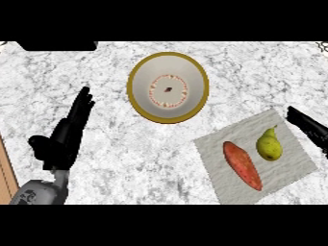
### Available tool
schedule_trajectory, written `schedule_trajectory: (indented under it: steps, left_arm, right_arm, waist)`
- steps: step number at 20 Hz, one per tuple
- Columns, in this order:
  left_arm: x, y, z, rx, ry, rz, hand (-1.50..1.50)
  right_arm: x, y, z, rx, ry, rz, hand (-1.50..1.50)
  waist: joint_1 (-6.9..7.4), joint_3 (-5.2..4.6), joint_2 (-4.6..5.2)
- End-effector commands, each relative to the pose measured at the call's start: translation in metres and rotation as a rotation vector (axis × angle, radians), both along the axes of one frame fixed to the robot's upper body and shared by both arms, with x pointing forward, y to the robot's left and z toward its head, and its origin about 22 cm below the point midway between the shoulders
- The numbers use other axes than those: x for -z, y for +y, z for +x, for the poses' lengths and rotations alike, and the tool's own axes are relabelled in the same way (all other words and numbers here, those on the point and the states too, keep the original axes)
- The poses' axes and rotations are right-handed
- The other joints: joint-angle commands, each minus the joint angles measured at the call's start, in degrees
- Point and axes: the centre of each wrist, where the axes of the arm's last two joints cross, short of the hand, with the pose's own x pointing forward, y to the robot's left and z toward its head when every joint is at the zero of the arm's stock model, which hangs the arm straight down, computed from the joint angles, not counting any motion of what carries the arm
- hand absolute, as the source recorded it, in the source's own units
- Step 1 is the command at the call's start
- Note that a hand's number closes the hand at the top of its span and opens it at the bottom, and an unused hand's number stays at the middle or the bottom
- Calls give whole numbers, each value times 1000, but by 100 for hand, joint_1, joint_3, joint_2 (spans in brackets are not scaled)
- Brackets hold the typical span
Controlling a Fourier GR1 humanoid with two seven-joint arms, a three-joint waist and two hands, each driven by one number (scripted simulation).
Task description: Pick the sweet potato from the placemat and place it in the bowl
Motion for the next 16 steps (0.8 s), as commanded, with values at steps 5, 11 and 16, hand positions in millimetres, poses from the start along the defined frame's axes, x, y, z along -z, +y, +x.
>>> schedule_trajectory:
  steps: [5, 11, 16]
  left_arm:
    - [-11, 2, 2, 25, -2, 1, 0]
    - [11, -27, 0, 20, -9, 3, 0]
    - [-4, 1, 4, 13, 2, 7, 0]
  right_arm:
    - [-45, 11, 17, -5, 218, -214, -150]
    - [-15, 21, 35, -32, 375, -351, -150]
    - [18, 15, 38, -63, 401, -367, -150]
  waist:
    - [102, -2, 7]
    - [83, 2, 24]
    - [49, 6, 13]
